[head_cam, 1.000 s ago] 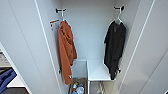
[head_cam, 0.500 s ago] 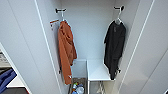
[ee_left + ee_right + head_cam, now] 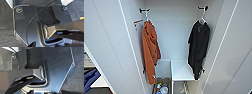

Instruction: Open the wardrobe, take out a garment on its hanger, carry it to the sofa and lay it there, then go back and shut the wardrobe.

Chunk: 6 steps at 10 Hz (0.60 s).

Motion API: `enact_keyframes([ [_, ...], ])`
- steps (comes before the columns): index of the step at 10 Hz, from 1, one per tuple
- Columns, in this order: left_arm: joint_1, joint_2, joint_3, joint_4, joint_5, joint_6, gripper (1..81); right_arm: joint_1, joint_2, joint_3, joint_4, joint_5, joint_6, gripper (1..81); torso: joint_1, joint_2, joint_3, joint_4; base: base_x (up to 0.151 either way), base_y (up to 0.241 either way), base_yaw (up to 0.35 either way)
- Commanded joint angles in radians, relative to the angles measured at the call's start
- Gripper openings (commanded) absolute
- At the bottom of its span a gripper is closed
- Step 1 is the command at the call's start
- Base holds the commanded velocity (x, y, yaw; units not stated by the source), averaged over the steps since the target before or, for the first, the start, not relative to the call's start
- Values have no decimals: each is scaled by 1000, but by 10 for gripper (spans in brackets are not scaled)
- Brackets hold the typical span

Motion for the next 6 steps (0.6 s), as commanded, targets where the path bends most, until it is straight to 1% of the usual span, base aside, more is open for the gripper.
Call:
enact_keyframes([
  [1, -18, 7, 4, 5, 52, 9, 811, 27, 6, 1, 3, -58, -13, 811, 0, 0, 0, 0, 0, 0, 0],
  [6, -16, 7, 4, 5, 52, 9, 811, 26, 8, 1, 3, -58, -16, 811, 0, 0, 0, 0, 0, -78, 0],
])
